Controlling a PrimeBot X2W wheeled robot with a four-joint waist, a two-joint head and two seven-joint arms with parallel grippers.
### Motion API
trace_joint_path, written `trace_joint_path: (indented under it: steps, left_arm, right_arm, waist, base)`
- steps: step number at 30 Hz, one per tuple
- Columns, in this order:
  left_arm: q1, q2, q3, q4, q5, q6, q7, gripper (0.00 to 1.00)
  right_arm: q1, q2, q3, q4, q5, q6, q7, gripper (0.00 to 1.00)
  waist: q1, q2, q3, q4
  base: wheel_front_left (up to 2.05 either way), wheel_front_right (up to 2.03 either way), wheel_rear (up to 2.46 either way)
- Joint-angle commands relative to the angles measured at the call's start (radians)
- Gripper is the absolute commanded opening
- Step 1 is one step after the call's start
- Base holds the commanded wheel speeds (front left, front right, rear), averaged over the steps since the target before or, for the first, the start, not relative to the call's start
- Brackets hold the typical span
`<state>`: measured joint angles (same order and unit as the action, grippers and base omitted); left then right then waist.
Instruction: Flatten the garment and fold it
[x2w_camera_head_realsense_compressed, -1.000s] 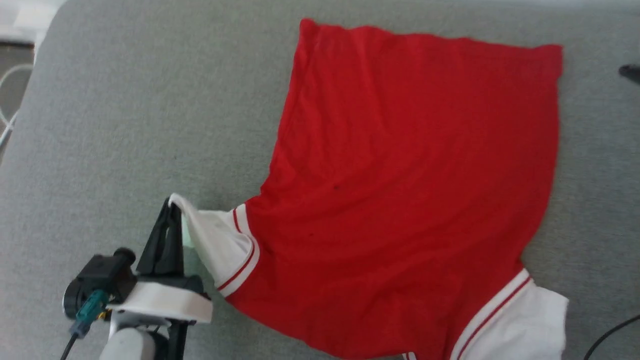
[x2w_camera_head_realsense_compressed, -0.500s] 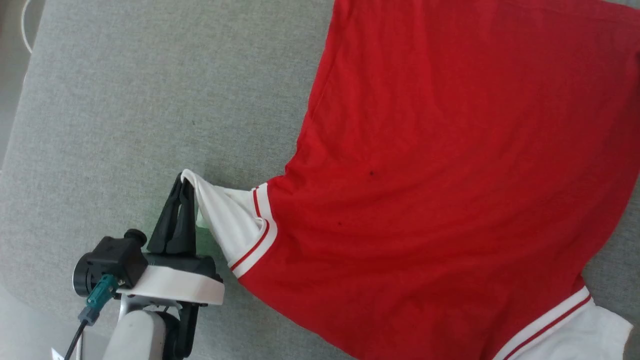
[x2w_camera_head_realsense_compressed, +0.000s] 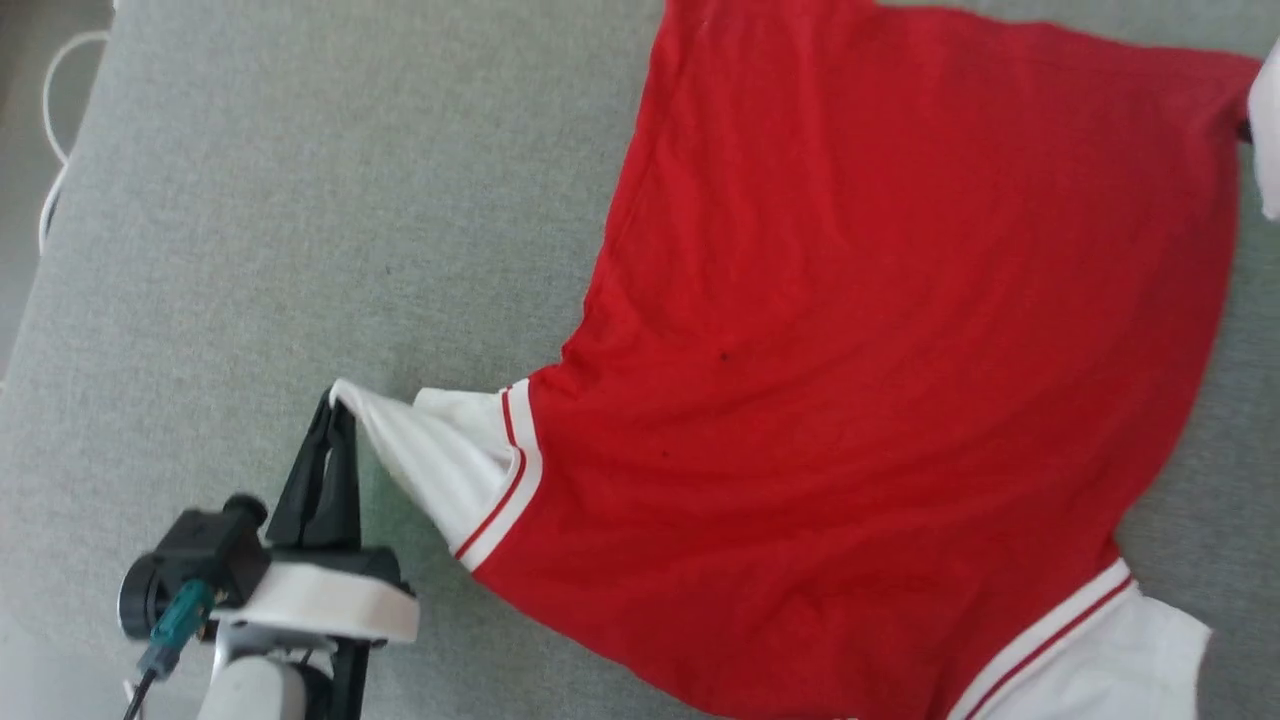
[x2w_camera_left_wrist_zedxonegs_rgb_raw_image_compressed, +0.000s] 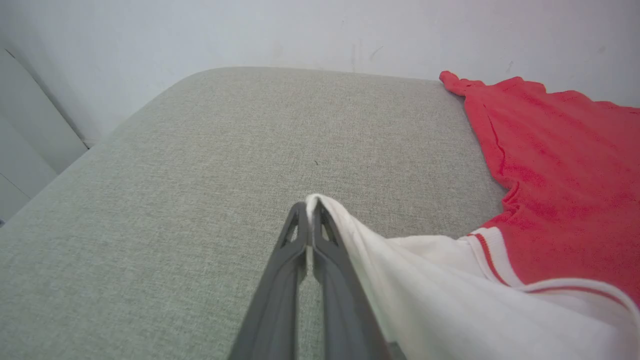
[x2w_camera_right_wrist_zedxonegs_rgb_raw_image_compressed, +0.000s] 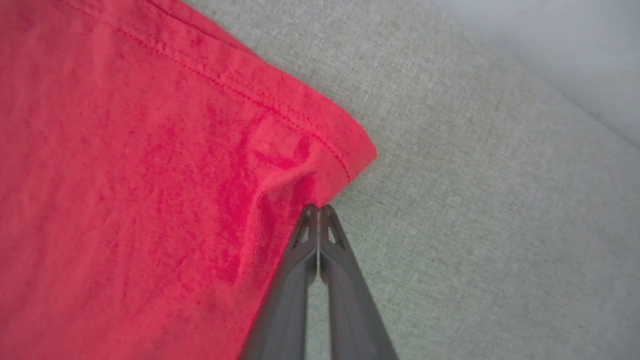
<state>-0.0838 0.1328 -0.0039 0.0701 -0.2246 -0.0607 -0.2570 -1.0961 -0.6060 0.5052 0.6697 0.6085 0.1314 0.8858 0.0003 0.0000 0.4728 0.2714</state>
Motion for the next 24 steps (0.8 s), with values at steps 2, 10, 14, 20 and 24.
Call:
trace_joint_path:
  steps: [2,10,14,20,24]
  left_arm:
    - [0.022,0.004,0.012,0.006,0.010,-0.003,-0.005,0.00]
    - [0.117,0.028,0.052,0.015,0.009,0.007,-0.005,0.00]
    - [0.159,0.038,0.064,0.012,0.004,0.014,0.001,0.00]
    - [0.210,0.050,0.077,-0.001,-0.005,0.022,0.017,0.00]
    - [0.235,0.054,0.083,-0.014,-0.010,0.029,0.024,0.00]
  right_arm:
    - [0.015,-0.011,0.028,-0.021,0.012,-0.001,-0.015,0.00]
    - [0.096,-0.171,0.168,-0.265,0.159,-0.001,-0.060,0.00]
    - [0.191,-0.288,0.225,-0.426,0.245,-0.001,-0.061,0.00]
    - [0.398,-0.461,0.248,-0.601,0.342,-0.001,-0.078,0.00]
    - [0.582,-0.543,0.267,-0.650,0.388,-0.001,-0.101,0.00]
  waist:
    - [-0.0003,0.0000,-0.093,-0.047]
    - [-0.0003,0.0000,-0.232,-0.138]
    - [-0.0003,0.0000,-0.279,-0.182]
    - [-0.0003,0.0000,-0.328,-0.232]
    - [-0.0003,0.0000,-0.342,-0.253]
  base:
    - [0.00,0.00,0.00]
    - [0.00,0.00,0.00]
    - [0.00,0.00,0.00]
    - [0.00,0.00,0.00]
    - [0.00,0.00,0.00]
